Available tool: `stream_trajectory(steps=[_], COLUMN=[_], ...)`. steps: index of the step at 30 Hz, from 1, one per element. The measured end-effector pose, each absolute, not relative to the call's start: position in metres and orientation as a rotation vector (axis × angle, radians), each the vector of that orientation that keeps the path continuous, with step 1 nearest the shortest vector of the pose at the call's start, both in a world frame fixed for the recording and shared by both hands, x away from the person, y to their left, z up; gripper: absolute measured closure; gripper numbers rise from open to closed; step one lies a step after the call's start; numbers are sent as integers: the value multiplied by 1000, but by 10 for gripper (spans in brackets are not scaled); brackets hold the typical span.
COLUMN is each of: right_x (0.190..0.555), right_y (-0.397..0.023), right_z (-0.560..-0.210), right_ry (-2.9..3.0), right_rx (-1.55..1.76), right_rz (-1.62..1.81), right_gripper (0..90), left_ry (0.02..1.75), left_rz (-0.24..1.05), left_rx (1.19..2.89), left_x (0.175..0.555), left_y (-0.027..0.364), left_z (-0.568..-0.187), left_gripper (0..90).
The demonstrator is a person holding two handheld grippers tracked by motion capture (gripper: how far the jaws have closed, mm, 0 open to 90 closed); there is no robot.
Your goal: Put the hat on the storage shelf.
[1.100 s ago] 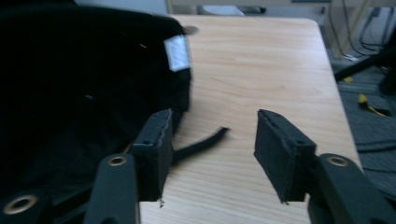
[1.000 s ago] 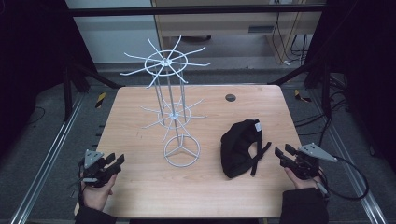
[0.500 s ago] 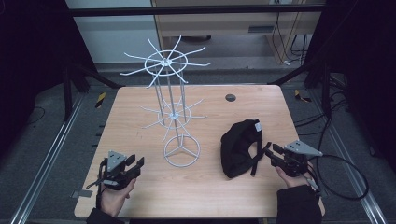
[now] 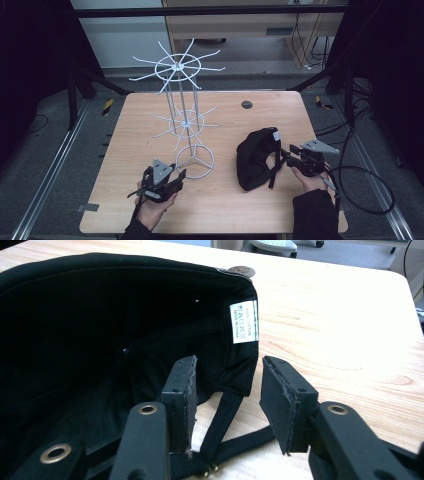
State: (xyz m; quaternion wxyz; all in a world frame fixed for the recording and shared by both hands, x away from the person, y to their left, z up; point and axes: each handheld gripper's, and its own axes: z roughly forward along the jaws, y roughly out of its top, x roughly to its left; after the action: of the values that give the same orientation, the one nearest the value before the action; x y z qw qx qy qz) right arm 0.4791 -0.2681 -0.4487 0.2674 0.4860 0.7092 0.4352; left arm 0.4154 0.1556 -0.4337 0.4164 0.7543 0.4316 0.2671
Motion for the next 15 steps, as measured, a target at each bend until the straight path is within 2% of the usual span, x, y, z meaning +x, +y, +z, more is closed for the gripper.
stream_trajectory(steps=[5, 15], right_x=[491, 514], right_y=[-271, -271], right_z=[-452, -459], right_ry=[1911, 1932], right_rx=[1335, 1336], right_rz=[1196, 1197], right_gripper=[579, 564], left_ry=[1031, 945], left_rz=[626, 559], left_rx=[1920, 1962], left_x=[420, 426], left_y=[121, 60], left_z=[-434, -438], left_gripper=[521, 377])
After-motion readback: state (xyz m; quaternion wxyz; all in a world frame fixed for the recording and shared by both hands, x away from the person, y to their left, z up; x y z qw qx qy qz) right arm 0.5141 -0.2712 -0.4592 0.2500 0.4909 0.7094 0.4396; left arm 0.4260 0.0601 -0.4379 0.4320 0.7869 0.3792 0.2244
